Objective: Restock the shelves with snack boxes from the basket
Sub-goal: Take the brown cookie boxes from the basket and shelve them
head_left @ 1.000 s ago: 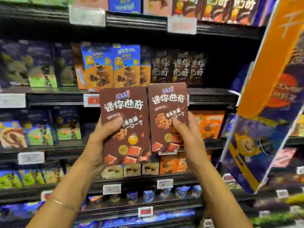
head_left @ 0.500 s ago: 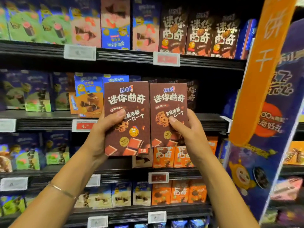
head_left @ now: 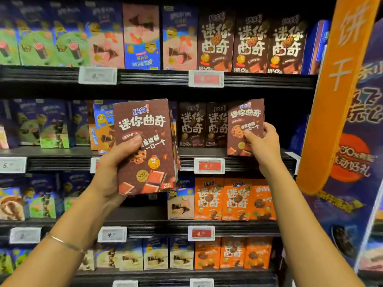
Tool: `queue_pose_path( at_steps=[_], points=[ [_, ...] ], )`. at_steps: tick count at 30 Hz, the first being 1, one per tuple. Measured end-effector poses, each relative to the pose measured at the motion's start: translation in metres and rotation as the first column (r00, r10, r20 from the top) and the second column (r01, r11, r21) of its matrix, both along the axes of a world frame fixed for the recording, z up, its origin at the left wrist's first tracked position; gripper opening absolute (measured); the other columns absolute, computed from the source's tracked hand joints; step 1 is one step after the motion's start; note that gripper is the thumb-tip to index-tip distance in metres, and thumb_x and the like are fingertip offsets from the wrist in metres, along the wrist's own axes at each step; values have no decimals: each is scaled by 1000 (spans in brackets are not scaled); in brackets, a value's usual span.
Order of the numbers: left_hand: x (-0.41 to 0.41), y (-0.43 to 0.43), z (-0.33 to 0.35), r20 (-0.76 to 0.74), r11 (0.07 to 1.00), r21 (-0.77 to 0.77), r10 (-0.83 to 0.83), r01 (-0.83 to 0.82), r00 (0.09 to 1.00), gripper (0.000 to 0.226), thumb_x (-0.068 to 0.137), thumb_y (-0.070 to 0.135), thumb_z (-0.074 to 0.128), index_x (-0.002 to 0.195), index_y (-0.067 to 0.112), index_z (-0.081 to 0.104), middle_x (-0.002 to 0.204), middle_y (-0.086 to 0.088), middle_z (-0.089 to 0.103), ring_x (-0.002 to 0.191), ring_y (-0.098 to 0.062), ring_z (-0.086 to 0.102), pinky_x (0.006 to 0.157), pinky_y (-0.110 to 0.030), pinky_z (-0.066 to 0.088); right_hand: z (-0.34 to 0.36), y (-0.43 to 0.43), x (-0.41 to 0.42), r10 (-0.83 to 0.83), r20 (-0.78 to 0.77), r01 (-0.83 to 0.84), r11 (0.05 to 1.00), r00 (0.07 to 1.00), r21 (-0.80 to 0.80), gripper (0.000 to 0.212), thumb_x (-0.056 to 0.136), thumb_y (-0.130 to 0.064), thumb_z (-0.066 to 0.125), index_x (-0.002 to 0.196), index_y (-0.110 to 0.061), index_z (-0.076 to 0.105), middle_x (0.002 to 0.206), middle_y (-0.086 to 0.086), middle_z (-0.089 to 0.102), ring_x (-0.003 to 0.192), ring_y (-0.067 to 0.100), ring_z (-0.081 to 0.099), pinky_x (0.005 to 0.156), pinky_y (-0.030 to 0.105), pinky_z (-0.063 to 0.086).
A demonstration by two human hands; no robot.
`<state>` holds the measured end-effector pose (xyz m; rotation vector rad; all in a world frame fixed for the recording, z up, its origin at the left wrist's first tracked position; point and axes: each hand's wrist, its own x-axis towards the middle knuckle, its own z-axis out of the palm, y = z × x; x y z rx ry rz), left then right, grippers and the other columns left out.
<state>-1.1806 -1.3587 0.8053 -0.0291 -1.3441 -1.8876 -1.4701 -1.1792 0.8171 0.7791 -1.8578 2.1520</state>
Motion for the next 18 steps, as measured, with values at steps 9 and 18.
queue_pose_path(
  at_steps=[9, 18],
  points=[
    [-11, 9, 6, -18, 999, -40, -8, 7, 1000, 23, 84, 26, 64, 87, 31, 87, 94, 0, 82, 82, -20, 81, 69, -37, 66, 12, -18, -53, -192, 32, 178, 952, 981, 247, 71, 98, -19, 62, 148, -12, 13, 145, 20, 48, 131, 35, 52, 103, 53, 51],
    [-25, 17, 11, -47, 996, -83, -27, 23, 999, 27, 89, 25, 61, 85, 33, 87, 91, 4, 82, 83, -15, 81, 67, -32, 64, 18, -23, -66, -381, -61, 359, 790, 923, 497, 60, 99, -18, 56, 150, 0, 30, 153, 27, 32, 141, 44, 31, 113, 51, 33]
  ],
)
